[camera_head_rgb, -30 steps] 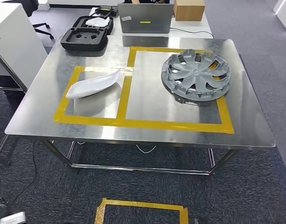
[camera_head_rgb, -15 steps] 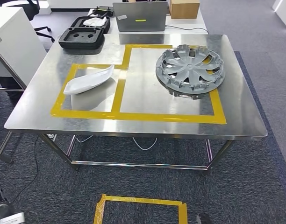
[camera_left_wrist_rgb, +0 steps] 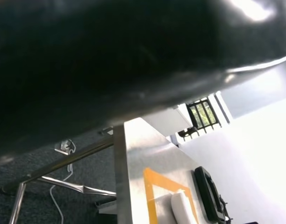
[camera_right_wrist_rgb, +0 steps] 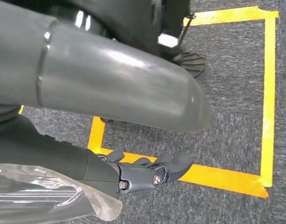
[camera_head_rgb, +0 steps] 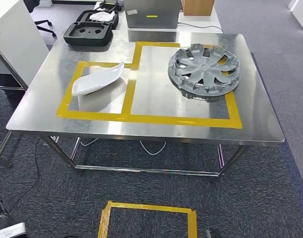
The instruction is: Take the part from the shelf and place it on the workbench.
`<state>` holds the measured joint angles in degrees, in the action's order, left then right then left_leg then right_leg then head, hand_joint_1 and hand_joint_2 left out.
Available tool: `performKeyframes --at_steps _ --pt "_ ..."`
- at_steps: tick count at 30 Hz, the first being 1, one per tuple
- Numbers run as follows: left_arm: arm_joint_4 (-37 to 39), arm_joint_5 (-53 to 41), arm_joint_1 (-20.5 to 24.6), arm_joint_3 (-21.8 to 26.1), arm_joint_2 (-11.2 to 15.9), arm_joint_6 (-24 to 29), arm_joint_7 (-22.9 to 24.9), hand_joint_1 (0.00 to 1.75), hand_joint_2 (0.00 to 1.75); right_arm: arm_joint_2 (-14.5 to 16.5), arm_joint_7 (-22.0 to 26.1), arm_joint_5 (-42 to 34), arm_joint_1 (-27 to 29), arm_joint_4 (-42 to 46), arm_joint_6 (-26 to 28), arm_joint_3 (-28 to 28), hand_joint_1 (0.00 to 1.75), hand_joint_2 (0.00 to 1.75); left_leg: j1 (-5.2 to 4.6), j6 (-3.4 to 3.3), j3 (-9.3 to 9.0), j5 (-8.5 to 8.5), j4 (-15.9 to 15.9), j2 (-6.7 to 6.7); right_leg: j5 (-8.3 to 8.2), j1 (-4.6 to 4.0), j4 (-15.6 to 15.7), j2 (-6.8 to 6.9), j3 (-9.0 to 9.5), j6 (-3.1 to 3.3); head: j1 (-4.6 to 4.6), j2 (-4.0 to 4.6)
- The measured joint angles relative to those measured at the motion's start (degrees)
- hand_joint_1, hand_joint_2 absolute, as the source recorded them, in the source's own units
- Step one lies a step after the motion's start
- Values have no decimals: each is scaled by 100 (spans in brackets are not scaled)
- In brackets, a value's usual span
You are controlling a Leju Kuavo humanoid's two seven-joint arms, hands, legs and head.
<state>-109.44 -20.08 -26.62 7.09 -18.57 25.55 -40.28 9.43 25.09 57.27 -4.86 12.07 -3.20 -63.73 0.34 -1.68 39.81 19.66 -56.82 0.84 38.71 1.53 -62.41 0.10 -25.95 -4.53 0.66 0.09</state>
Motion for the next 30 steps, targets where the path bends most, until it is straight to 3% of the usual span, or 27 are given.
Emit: performKeyframes --at_steps 2,3,6,7,8,10,11,12,13,14,15,17,18,19,21,22,24,26,27,28,30 --pt "10 -8 -1 13 -6 0 -1 0 0 0 -4 0 -15 0 1 -13 0 0 10 81 70 -95 -34 -11 -307 3 642 -19 311 18 -8 -1" --pt "13 -15 -1 19 -9 0 -1 0 0 1 -8 0 -18 0 0 -17 0 0 8 119 77 -142 -46 -17 -363 -4 754 -29 342 62 -18 -1" --pt "18 -29 -8 45 -15 1 -1 0 0 -1 -14 0 -14 2 6 -33 0 0 22 219 71 -259 10 -24 -477 -33 703 -22 183 263 -46 0" --pt "20 -29 -17 56 -15 1 0 0 0 -2 -14 -1 -18 4 13 -43 0 0 31 249 97 -138 -36 -28 -543 -33 697 -8 116 320 -55 -1" --pt "22 -29 -24 66 -15 1 0 0 0 -3 -14 -2 -21 6 18 -54 0 0 38 276 139 120 -209 -34 -620 -28 698 7 36 364 -65 -1" --pt "28 -29 -30 78 -14 1 0 0 0 -3 -13 -1 -22 9 23 -68 0 0 42 319 232 884 -923 -41 -768 -33 693 24 -133 404 -90 -1" --pt "32 -29 -27 80 -14 1 0 0 0 -3 -13 -1 -18 9 22 -70 0 0 42 331 253 1170 -1344 -43 -836 -40 685 32 -206 408 -98 0" --pt "36 -29 -26 83 -14 1 0 0 0 -3 -13 -1 -14 9 22 -72 0 0 42 334 227 1310 -1660 -43 -901 -47 669 40 -282 407 -101 0" --pt "39 -29 -24 84 -14 1 0 0 0 -3 -13 -1 -12 9 22 -73 0 0 41 324 128 1319 -1805 -44 -961 -53 649 47 -363 402 -104 0" --pt "40 -29 -23 85 -14 1 0 0 0 -3 -13 -1 -11 9 22 -74 0 0 38 302 -63 1235 -1722 -46 -1014 -59 624 50 -442 393 -104 -1" --pt "41 -29 -21 86 -14 1 0 0 0 -3 -13 -1 -12 9 22 -74 0 0 32 265 -362 1127 -1407 -53 -1063 -64 603 47 -521 383 -104 -1" --pt "40 -30 -9 87 -15 1 0 0 0 0 -13 -1 -14 9 22 -74 0 0 2 168 -1049 1058 -486 -83 -1149 -81 573 37 -631 350 -102 -2" --pt "40 -31 -1 87 -15 1 0 0 0 1 -13 -1 -16 9 22 -74 0 0 -17 130 -1279 1080 -127 -96 -1198 -85 567 33 -668 325 -100 -2" --pt "40 -31 4 87 -16 1 0 0 0 2 -13 -1 -16 9 22 -74 0 0 -36 105 -1383 1108 69 -104 -1248 -83 565 32 -701 291 -99 -2" --pt "41 -31 7 90 -20 2 0 0 0 1 -13 -2 -9 9 22 -76 0 0 -46 63 -1331 1049 157 -91 -1327 -65 573 27 -759 216 -99 -2" --pt "42 -31 9 91 -23 2 0 0 0 1 -13 -2 -4 9 22 -77 0 0 -41 28 -1272 986 176 -75 -1266 -58 539 23 -807 186 -97 -2" --pt "42 -31 16 91 -35 1 0 0 0 1 -14 -2 3 10 22 -79 0 0 -27 -50 -1123 841 211 -42 -839 -53 183 9 -972 151 -71 -1" --pt "43 -31 19 91 -42 1 0 0 0 1 -15 -1 2 10 22 -79 0 0 -51 -91 -938 699 199 -24 -294 -54 -558 2 -1173 127 -41 -2" --pt "45 -31 19 91 -44 1 0 0 0 1 -15 -1 2 10 21 -79 0 0 -62 -95 -840 625 190 -15 -184 -55 -887 1 -1214 116 -37 -2" --pt "48 -31 20 91 -44 1 0 0 0 1 -15 -1 2 9 20 -79 0 0 -72 -93 -737 551 179 -9 -219 -55 -1073 1 -1183 109 -34 -2" --pt "53 -31 20 91 -45 1 0 0 0 -1 -15 -1 -2 10 19 -79 0 0 -81 -73 -542 419 144 -2 -562 -55 -842 2 -829 114 -34 -2"
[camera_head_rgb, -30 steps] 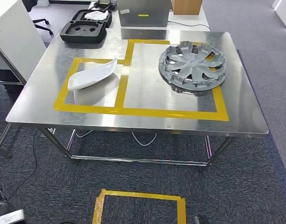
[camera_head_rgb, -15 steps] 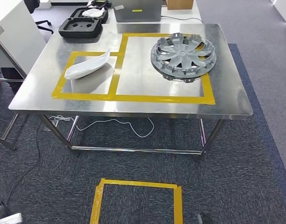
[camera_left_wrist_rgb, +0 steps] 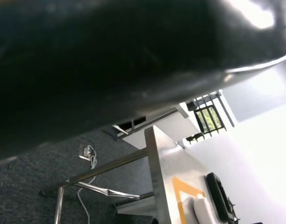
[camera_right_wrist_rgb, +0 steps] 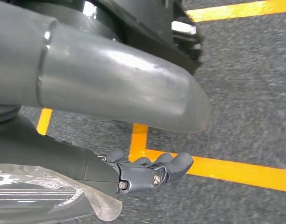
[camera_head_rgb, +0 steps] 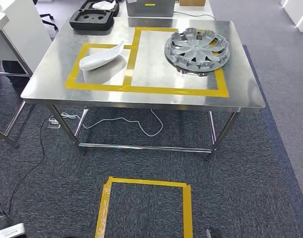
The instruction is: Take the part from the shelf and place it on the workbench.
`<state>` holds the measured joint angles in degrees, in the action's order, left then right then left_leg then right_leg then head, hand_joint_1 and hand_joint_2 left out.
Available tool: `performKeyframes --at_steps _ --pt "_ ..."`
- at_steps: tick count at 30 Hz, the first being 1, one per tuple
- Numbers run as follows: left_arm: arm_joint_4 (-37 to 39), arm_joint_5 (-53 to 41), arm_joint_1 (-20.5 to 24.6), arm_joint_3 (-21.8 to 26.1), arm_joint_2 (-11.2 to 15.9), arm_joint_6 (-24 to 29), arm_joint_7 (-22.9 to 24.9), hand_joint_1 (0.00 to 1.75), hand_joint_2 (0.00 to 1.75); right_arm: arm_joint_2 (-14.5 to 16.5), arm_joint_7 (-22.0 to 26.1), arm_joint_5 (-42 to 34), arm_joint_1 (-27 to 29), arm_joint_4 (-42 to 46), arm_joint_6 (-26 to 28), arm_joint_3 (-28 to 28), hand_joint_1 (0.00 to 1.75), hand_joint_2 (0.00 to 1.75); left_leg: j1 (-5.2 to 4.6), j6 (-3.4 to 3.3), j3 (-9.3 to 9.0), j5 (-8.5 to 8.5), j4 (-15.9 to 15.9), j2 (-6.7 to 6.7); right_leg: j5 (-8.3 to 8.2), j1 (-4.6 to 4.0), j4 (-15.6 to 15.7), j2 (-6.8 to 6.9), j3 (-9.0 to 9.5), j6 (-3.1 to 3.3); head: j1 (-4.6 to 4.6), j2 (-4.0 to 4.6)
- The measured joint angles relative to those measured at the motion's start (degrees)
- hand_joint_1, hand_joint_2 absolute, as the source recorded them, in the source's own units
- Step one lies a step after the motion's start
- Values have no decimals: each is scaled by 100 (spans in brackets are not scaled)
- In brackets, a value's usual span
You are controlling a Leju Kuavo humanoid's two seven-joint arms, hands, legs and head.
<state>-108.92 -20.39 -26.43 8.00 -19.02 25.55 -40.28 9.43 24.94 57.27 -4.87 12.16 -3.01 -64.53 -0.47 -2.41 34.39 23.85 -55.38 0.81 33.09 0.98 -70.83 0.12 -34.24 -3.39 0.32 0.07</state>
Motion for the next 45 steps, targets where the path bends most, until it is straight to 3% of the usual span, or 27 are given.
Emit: performKeyframes --at_steps 1,3,5,7,8,11,12,13,14,15,17,19,21,23,24,26,28,29,30,33,34,38,40,42,43,44,45 --pt "1 0 1 0 0 0 0 0 0 -1 0 0 -8 2 1 -1 0 0 -2 17 76 -58 -28 0 -118 0 373 1 314 13 1 0" --pt "1 0 1 1 -1 0 0 0 0 -3 3 0 -35 9 1 -2 0 0 -18 64 188 -153 -101 4 -67 -11 1310 1 991 60 2 0" --pt "2 0 4 2 -2 0 0 0 0 -3 8 0 -49 16 -1 -2 0 0 -27 117 236 -265 -126 14 56 -32 1788 -4 1268 124 9 0" --pt "3 1 -2 5 -3 0 0 0 0 -2 4 -1 -32 17 1 -4 0 0 -10 181 283 -286 -131 3 -17 -24 1787 11 1161 206 15 0" --pt "3 1 -11 7 -3 0 0 0 0 -2 2 -1 -20 18 3 -6 0 0 2 219 325 -140 -224 -10 -77 -17 1784 24 1098 248 6 0" --pt "3 0 -23 13 -1 0 0 0 0 -3 0 0 -6 19 6 -10 0 0 47 325 524 724 -1180 -35 -263 -6 1755 53 883 313 -19 -1" --pt "3 0 -22 14 -1 0 0 0 0 -3 0 0 -6 19 6 -10 0 0 63 348 563 908 -1548 -36 -313 -6 1726 58 811 313 -21 -1" --pt "3 0 -22 14 0 0 0 0 0 -3 0 0 -5 19 6 -10 0 0 79 363 543 963 -1770 -36 -356 -5 1688 62 734 305 -21 -1" --pt "3 0 -23 15 0 0 0 0 0 -3 0 0 -3 19 6 -10 0 0 94 370 431 906 -1766 -37 -394 -2 1647 63 652 291 -21 -1" --pt "3 0 -23 15 0 0 0 0 0 -3 0 0 -3 19 6 -10 0 0 107 370 214 779 -1520 -37 -428 2 1606 61 571 274 -21 -1" --pt "3 0 -20 15 -1 0 0 0 0 -3 0 0 -5 19 6 -10 0 0 112 348 -351 565 -684 -55 -477 4 1536 55 439 231 -22 -1" --pt "3 0 -19 16 -2 1 0 0 0 -3 2 0 -10 19 6 -10 0 0 92 303 -666 540 -138 -77 -528 -1 1495 54 363 163 -18 -1" --pt "3 0 -20 19 -3 2 0 0 0 -3 3 0 -10 19 6 -11 0 0 70 246 -665 548 -46 -80 -591 4 1496 53 324 82 -13 -1" --pt "3 0 -12 17 -8 2 0 0 0 -3 2 0 -8 19 6 -12 0 0 76 150 -621 486 -10 -55 -475 15 1396 41 234 29 -5 0" --pt "3 1 -7 16 -11 1 0 0 0 -3 2 0 -8 19 6 -13 0 0 81 92 -590 447 8 -42 -310 15 1202 31 142 15 5 0" --pt "5 1 -1 13 -15 0 0 0 0 -3 2 0 -7 20 5 -13 0 0 64 19 -503 379 12 -22 148 12 467 14 -144 1 24 0" --pt "9 0 0 13 -15 0 0 0 0 -3 1 0 2 19 3 -14 0 0 25 -11 -412 313 -1 -10 374 11 -152 10 -328 -2 24 -1" --pt "12 0 1 14 -15 0 0 0 0 -3 1 0 5 19 3 -15 0 0 7 -16 -371 284 -8 -7 326 9 -167 10 -275 8 24 0" --pt "14 0 1 14 -15 0 0 0 0 -3 1 0 7 20 3 -15 0 0 -8 -15 -335 260 -19 -8 182 5 69 10 -97 27 23 0" --pt "16 0 0 14 -15 0 0 0 0 -4 3 0 -16 25 4 -15 0 0 -41 21 -248 204 -73 -10 -181 -34 1297 10 692 122 22 -1" --pt "16 0 2 14 -15 0 0 0 0 -5 4 0 -23 27 3 -15 0 0 -48 46 -227 183 -93 -8 -200 -47 1518 7 809 145 22 -1" --pt "16 1 2 16 -14 0 0 0 0 -5 3 0 -10 27 5 -19 0 0 -47 183 -168 196 -171 -22 -267 -30 1622 13 741 265 12 -1" --pt "16 0 -3 18 -11 0 0 0 0 -3 2 0 -11 27 6 -21 0 0 -13 268 -46 547 -536 -42 -335 -15 1635 30 684 339 -13 -1" --pt "20 0 -3 19 -7 0 0 0 0 -3 2 0 -6 27 6 -24 0 0 32 334 151 1020 -1254 -46 -388 -23 1626 42 606 362 -29 -1" --pt "24 0 -4 20 -4 0 0 0 0 -3 2 0 -1 27 6 -27 0 0 52 354 207 1159 -1547 -46 -413 -26 1615 49 565 361 -28 -1" --pt "27 0 -5 21 -3 0 0 0 0 -3 2 0 2 27 6 -29 0 0 67 365 176 1163 -1639 -46 -435 -28 1599 52 538 354 -28 -1" --pt "30 0 -5 21 -3 0 0 0 0 -3 2 0 3 27 6 -31 0 0 79 366 37 1053 -1489 -46 -454 -28 1575 52 512 344 -27 -1"
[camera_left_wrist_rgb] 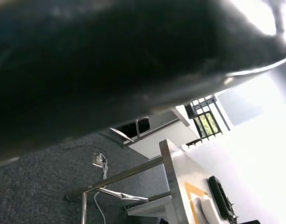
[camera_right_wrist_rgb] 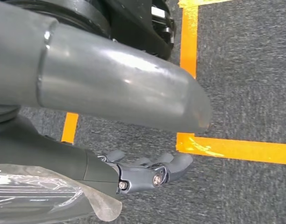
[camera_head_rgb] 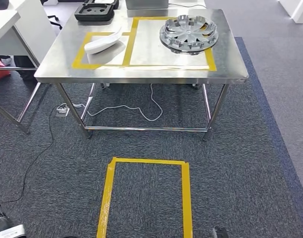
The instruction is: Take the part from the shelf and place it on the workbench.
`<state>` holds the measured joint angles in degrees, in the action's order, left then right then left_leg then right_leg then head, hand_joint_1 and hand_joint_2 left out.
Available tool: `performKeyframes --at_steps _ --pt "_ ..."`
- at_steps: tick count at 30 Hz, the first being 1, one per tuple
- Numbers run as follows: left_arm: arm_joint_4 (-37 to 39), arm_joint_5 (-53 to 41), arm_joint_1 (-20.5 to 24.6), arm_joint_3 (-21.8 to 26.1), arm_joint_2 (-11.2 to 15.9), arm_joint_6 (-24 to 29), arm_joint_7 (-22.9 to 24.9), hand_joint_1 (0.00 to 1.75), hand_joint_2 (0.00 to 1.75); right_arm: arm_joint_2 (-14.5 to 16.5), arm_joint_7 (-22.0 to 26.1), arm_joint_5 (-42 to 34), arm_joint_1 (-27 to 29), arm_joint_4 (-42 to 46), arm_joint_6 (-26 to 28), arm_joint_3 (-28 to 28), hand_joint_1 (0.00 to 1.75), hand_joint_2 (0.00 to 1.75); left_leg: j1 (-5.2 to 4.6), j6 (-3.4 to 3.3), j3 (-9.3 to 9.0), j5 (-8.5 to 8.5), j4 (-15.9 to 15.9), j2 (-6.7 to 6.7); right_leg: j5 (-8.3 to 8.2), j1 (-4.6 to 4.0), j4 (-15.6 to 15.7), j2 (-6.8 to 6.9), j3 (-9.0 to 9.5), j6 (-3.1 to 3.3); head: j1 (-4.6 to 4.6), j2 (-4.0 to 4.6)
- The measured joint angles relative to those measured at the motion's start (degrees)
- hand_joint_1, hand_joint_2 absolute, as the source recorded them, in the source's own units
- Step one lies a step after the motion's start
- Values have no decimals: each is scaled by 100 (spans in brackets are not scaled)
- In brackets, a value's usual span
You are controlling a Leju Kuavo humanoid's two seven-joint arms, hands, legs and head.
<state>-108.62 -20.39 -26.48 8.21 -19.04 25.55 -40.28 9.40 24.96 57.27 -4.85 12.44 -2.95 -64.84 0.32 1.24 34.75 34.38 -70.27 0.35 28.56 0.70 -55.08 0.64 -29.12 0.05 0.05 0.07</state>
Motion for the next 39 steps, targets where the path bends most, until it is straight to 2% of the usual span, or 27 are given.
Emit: performKeyframes --at_steps 2,3,4,7,8,9,10,12,13,14,15,17,18,19,20,23,31,39 --pt "1 0 2 1 1 0 0 0 0 0 0 0 0 0 0 -1 0 0 14 -27 -462 -326 734 -5 -26 0 -56 -5 -44 -22 0 0" --pt "1 0 4 1 1 1 0 0 0 1 0 0 -3 0 0 -1 0 0 7 -56 -656 -430 1086 -10 -42 -4 -84 -8 -79 -45 0 0" --pt "1 0 4 1 1 1 0 0 0 1 0 0 -5 0 0 -1 0 0 -5 -85 -765 -469 1306 -14 -61 -6 -101 -10 -111 -75 2 0" --pt "63 -19 45 46 -9 -121 0 0 0 1 -16 9 -11 1 86 -2 0 0 -31 -188 -758 -490 1445 -15 -122 1 -109 -8 -176 -193 6 0" --pt "159 -31 102 118 -21 -222 2 0 0 -4 -27 16 -13 2 145 -3 0 0 -25 -236 -738 -522 1467 -10 -83 7 -144 -14 -213 -223 8 0" --pt "283 -39 172 218 -38 -328 4 0 0 -9 -40 26 -16 4 203 -3 0 0 -15 -287 -714 -560 1489 -3 22 8 -264 -22 -283 -246 18 0" --pt "418 -39 239 335 -55 -411 5 0 0 -13 -48 35 -21 5 238 -3 0 0 -6 -328 -688 -598 1506 6 193 9 -502 -32 -401 -261 27 0" --pt "661 -18 332 559 -76 -515 7 0 0 -17 -58 60 -22 7 273 -3 0 0 -20 -366 -604 -652 1500 25 598 6 -1251 -45 -724 -286 42 0" --pt "767 -3 364 655 -82 -553 7 0 0 -18 -62 72 -17 7 284 -3 0 0 -28 -371 -563 -679 1494 32 719 6 -1568 -46 -844 -294 42 0" --pt "868 15 394 744 -87 -585 7 0 0 -21 -65 85 -10 7 297 -3 0 0 -35 -371 -526 -703 1487 35 738 6 -1713 -46 -877 -298 42 0" --pt "956 35 421 822 -92 -613 7 0 0 -24 -67 96 -6 7 307 -3 0 0 -40 -366 -499 -721 1478 36 644 5 -1615 -46 -788 -295 42 0" --pt "1118 75 476 969 -101 -663 7 0 0 -33 -66 111 -11 7 319 -3 0 0 -43 -347 -467 -743 1450 35 306 4 -873 -45 -335 -268 44 0" --pt "1198 91 512 1039 -105 -690 7 0 0 -35 -63 116 -20 7 320 -3 0 0 -54 -329 -450 -744 1423 35 194 -1 -468 -47 -111 -249 44 0" --pt "1279 105 552 1113 -108 -723 7 0 0 -36 -61 126 -31 7 320 -3 0 0 -67 -313 -427 -742 1394 35 135 -1 -184 -49 45 -229 42 0" --pt "1358 121 594 1186 -110 -763 7 0 0 -37 -58 135 -37 7 321 -3 0 0 -83 -325 -400 -738 1367 36 132 -1 -45 -51 112 -218 40 0" --pt "1612 172 717 1428 -111 -902 7 0 0 -37 -57 153 -26 7 336 -4 0 0 -98 -405 -355 -763 1349 34 115 -11 -23 -47 85 -204 37 0" --pt "2130 253 921 1890 -118 -1047 7 0 0 -37 -75 182 -32 7 387 -8 0 0 -64 -259 -322 -869 1400 23 70 -50 -48 -37 45 -120 39 0" --pt "2372 262 1005 2077 -124 -1075 7 0 0 -37 -54 200 -41 7 389 -12 0 0 -61 -222 -302 -868 1397 23 62 -51 -51 -37 -11 -111 41 0"
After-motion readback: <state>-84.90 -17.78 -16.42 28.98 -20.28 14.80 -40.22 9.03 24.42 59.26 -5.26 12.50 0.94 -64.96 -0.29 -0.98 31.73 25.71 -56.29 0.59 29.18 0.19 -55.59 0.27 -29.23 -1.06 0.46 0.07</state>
